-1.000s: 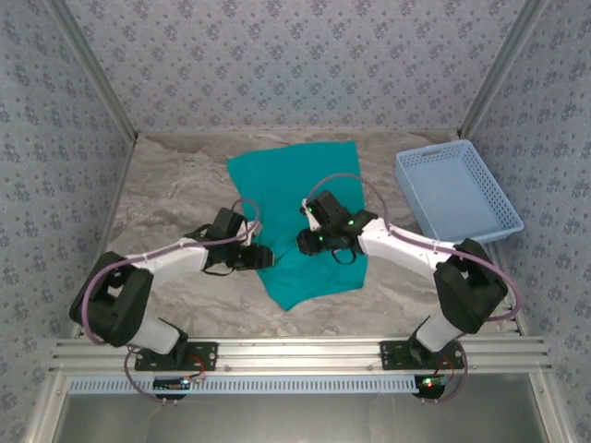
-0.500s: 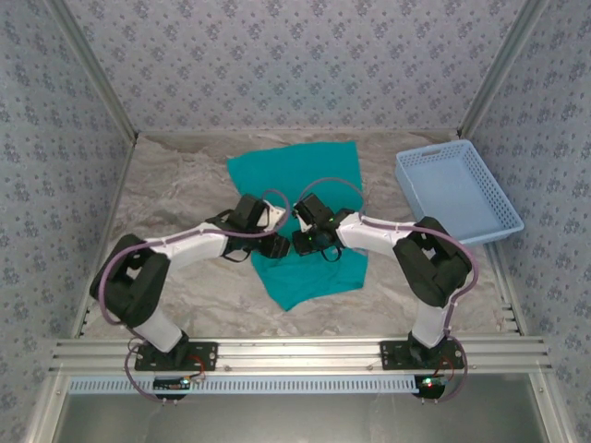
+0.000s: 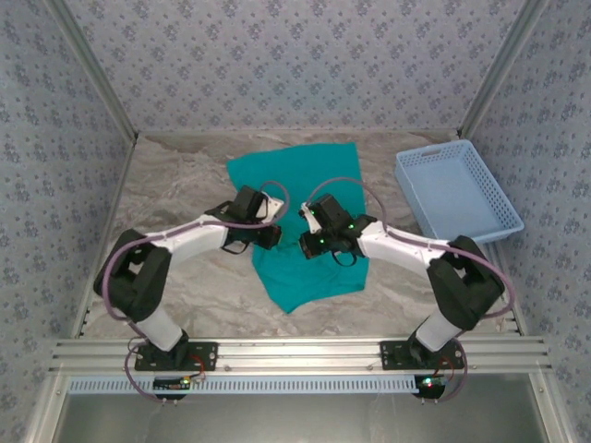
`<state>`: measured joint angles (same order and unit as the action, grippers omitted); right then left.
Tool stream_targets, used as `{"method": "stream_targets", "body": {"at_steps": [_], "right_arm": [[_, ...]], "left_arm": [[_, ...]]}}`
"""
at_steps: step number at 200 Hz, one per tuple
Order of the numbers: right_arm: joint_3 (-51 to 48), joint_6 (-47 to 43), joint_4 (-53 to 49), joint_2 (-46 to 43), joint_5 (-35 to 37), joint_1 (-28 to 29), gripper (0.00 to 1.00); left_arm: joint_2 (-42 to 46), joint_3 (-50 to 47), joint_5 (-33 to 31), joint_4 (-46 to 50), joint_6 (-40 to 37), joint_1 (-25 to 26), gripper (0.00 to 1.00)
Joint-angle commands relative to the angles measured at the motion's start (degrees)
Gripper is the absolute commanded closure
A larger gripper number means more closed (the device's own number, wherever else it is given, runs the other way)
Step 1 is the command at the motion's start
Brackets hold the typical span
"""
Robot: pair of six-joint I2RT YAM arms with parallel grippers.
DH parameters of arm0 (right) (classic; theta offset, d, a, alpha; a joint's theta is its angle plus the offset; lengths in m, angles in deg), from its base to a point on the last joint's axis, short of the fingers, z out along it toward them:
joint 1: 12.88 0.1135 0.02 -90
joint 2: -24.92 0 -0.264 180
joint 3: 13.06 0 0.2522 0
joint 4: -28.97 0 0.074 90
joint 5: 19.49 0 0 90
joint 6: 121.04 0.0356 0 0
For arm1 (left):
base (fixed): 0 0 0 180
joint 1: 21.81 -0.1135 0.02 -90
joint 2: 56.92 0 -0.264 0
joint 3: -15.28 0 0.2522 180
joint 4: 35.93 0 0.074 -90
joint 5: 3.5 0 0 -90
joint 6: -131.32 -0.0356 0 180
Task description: Fold the inside-out t-shirt
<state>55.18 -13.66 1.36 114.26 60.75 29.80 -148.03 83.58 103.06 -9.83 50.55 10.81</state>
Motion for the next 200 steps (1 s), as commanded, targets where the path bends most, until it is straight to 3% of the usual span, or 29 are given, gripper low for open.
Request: {"method": "stream_targets", "body": {"at_steps": [1,34,49,63,86,114,157,200], "right_arm": [[-6.5,-2.2,1.3,-2.0,-0.5,1.0,1.00],[-12.1,-1.2,5.4,-4.2,0.2,1.2,1.00],[-12.0,-2.0,5.9,-6.8,0.3,2.3,0.91],[-11.2,-3.6,6.0,-9.5,0.1,3.5,0.75],[-9.6,-5.3,7.4,-11.6,-0.7,4.1,0.67],[-8.8,-2.2,9.7,-8.1,-3.7,1.8,0.56],[-11.2,10.7,12.2,-6.7,-5.5,1.4,0.50],[-13.5,17.2,14.4,-4.7,-4.6,1.7,0.46]], "left_arm": [[6.3,-1.5,11.5,-1.3,6.9,-2.5,1.00],[6.1,-8.0,25.6,-11.4,17.0,-4.4,1.00],[5.4,-10.5,29.1,-16.2,20.8,-4.3,1.00],[5.1,-11.8,29.8,-16.8,21.2,-4.3,1.00],[5.3,-13.8,30.9,-18.4,21.6,-4.3,0.99],[5.3,-15.3,31.4,-20.7,22.6,-4.4,0.99],[3.6,-15.8,31.3,-22.3,22.9,-4.6,0.98],[1.8,-16.2,31.6,-23.9,23.9,-5.1,0.99]]}}
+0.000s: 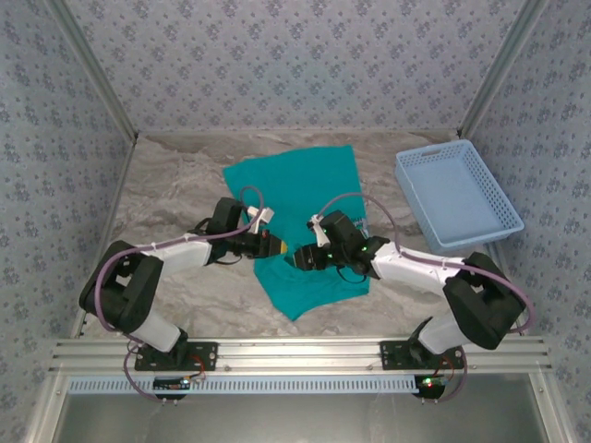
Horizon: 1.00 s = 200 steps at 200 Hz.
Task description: Fold the inside-out t-shirt
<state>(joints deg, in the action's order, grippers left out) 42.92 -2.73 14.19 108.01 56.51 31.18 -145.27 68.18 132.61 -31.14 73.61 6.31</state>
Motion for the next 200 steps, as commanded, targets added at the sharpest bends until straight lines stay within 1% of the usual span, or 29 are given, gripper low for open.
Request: {"method": "stream_targets", "body": {"at_steps": [1,15,32,40,58,65,77,101,112,120,129,133,164,178,189,200], "right_arm": [[-1.2,6.3,1.6,1.7,-0.4,0.3,0.46],[-1.4,7.3,2.0,2.2,-0.7,0.5,0.45],[-1.6,10.5,3.4,3.2,-1.7,0.7,0.45],[-1.7,11.3,4.7,3.5,-2.0,1.0,0.47],[-1.2,12.5,6.4,4.8,-2.3,1.5,0.55],[-0.9,12.7,6.7,5.5,-2.4,1.6,0.60],[-0.4,13.3,6.7,6.3,-2.1,1.5,0.66],[0.1,12.2,6.0,5.7,-1.0,1.8,0.89],[0.8,10.9,4.3,4.8,-0.7,1.9,0.95],[1.6,9.5,2.8,4.0,-0.8,1.8,0.98],[2.9,8.2,0.8,3.0,-1.2,2.0,1.00],[3.5,5.7,-0.4,2.6,-1.1,2.2,1.00],[8.1,-2.8,-6.0,0.8,-1.2,3.7,1.00],[9.3,-5.1,-6.1,1.2,-1.5,3.8,1.00],[10.3,-6.7,-5.8,2.3,-2.3,3.5,0.98],[11.5,-7.1,-5.5,4.0,-2.3,3.3,0.97]], "left_arm": [[-0.9,-0.9,2.0,-2.6,0.8,-0.5,0.99],[-0.9,-1.4,2.0,-3.8,1.5,-0.7,0.99],[-1.0,-1.9,2.0,-4.5,1.9,-0.8,0.99],[-1.1,-2.0,2.0,-4.5,1.8,-0.9,0.98],[-1.0,-2.5,2.0,-4.8,1.8,-1.0,0.98],[-1.1,-2.8,2.0,-5.1,1.9,-1.2,0.98],[-1.2,-3.2,2.1,-5.7,1.9,-1.4,0.98],[-1.9,-3.5,2.4,-6.0,2.1,-1.9,0.99],[-2.2,-3.7,2.3,-5.8,1.6,-2.1,0.97],[-2.3,-3.7,1.8,-4.8,0.8,-2.3,0.94],[-2.3,-3.5,0.5,-2.7,-0.8,-2.6,0.92],[-2.3,-3.3,-0.3,-1.4,-1.8,-2.7,0.92],[-3.2,-1.3,-6.1,6.1,-7.0,-3.6,0.89],[-4.3,-0.4,-7.3,6.9,-8.0,-3.5,0.81],[-5.0,-0.1,-7.7,6.1,-8.2,-3.5,0.78],[-5.2,0.2,-8.1,5.5,-8.5,-3.5,0.73]]}}
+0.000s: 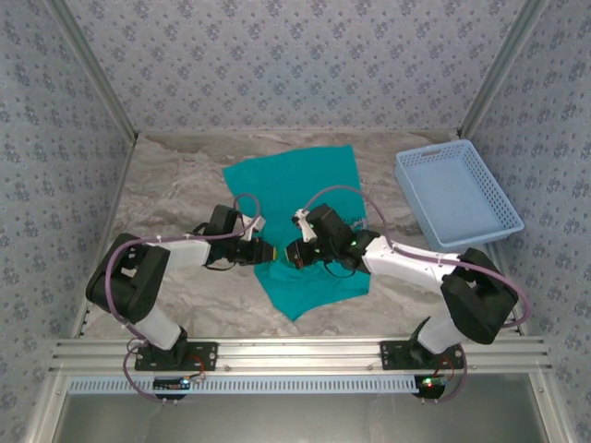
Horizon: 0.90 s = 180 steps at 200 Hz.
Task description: Fold the inside-out t-shirt
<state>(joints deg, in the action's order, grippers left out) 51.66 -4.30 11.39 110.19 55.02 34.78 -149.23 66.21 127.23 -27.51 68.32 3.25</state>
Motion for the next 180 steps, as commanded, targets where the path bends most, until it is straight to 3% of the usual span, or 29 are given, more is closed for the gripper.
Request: {"method": "stream_targets", "body": {"at_steps": [1,23,61,104,143,180], "right_arm": [[2.8,-5.6,-2.6,2.0,-0.9,-0.4,0.97],[5.8,-4.6,-0.5,5.6,-1.7,-0.9,0.94],[10.8,-1.4,-0.7,9.6,3.8,-1.8,0.84],[13.8,-2.4,-0.5,11.9,-0.2,-4.9,0.79],[7.8,-6.5,-3.7,2.6,1.9,-7.9,0.64],[-1.5,-12.6,-5.8,-8.6,6.7,-10.0,0.53]], "left_arm": [[-1.3,2.2,-2.8,1.8,-3.2,-0.5,0.72],[1.0,2.6,-3.7,2.3,-5.0,-0.5,0.68],[9.7,0.9,-9.0,6.2,-9.9,-0.5,0.61],[17.2,-3.7,-10.8,1.8,-10.7,0.0,0.58],[16.2,0.2,-12.7,4.3,-17.0,5.5,0.54],[16.0,5.0,-24.9,12.0,-23.7,14.1,0.50]]}}
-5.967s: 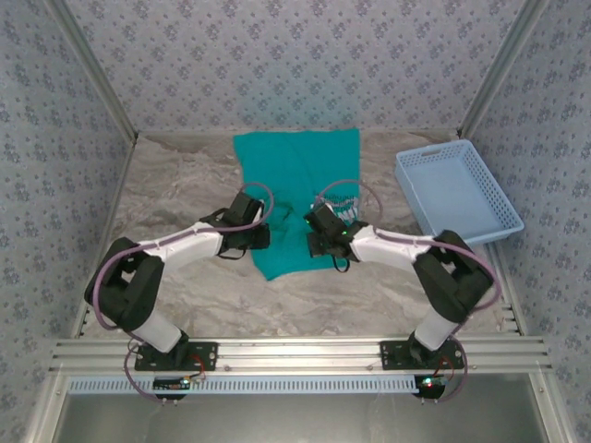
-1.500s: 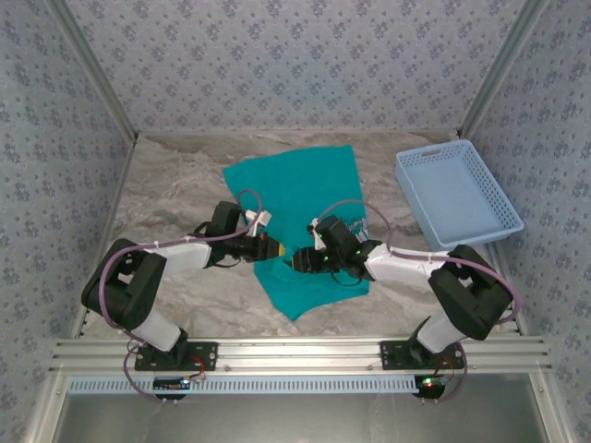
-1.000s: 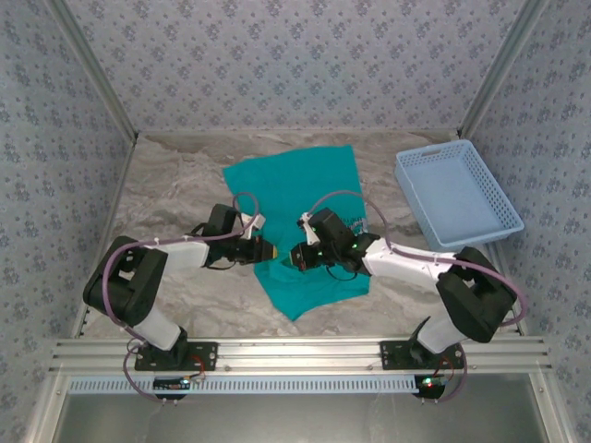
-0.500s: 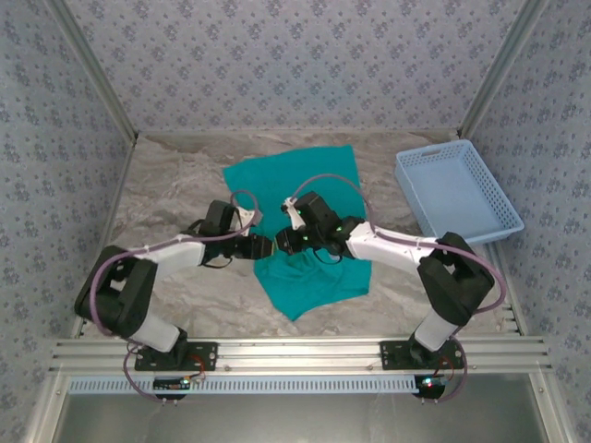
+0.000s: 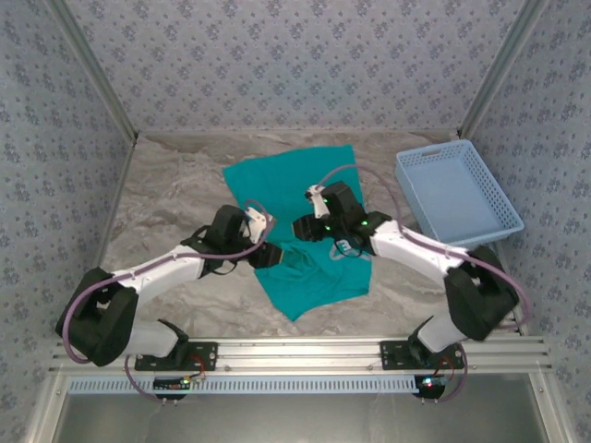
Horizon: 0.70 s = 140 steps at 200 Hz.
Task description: Fold the inside-out t-shirt
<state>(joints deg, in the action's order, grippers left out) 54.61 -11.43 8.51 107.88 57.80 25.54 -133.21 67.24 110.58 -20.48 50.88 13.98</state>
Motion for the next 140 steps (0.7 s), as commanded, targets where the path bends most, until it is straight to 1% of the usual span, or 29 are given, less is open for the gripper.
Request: {"method": "stream_targets", "body": {"at_steps": [1,23,43,60,81,89,112,130,140], "right_arm": [[-4.7,-5.6,-3.0,-6.6,4.0,-0.8,0.53],[-9.1,-6.8,-2.7,-11.5,6.5,-0.8,0.51],[-12.0,-6.8,-1.5,-14.2,7.2,-1.2,0.51],[-13.2,-7.0,-0.8,-15.3,6.9,-1.2,0.51],[-14.3,-7.9,0.9,-15.9,5.4,-1.0,0.51],[-15.2,-8.3,2.0,-16.1,4.6,-0.8,0.51],[-18.1,-12.1,7.2,-16.0,2.6,0.4,0.53],[-18.9,-16.2,10.3,-14.7,2.5,2.6,0.53],[-18.4,-20.0,11.1,-13.3,0.7,3.5,0.52]], "left_arm": [[-0.1,4.1,-8.6,5.2,-6.3,3.5,0.50],[-1.0,6.3,-16.4,7.9,-6.9,5.2,0.48],[-3.6,9.0,-21.0,10.3,-8.4,6.4,0.47],[-6.4,11.9,-22.3,12.2,-9.4,6.9,0.48],[-9.4,15.2,-21.7,14.4,-11.2,7.1,0.50],[-10.4,16.5,-20.8,15.8,-11.9,7.0,0.55],[-10.6,19.8,-18.0,19.5,-12.6,6.9,0.86],[-8.5,21.9,-14.3,21.8,-11.3,6.4,0.97],[-6.6,22.3,-11.6,22.2,-10.3,5.8,1.00]]}}
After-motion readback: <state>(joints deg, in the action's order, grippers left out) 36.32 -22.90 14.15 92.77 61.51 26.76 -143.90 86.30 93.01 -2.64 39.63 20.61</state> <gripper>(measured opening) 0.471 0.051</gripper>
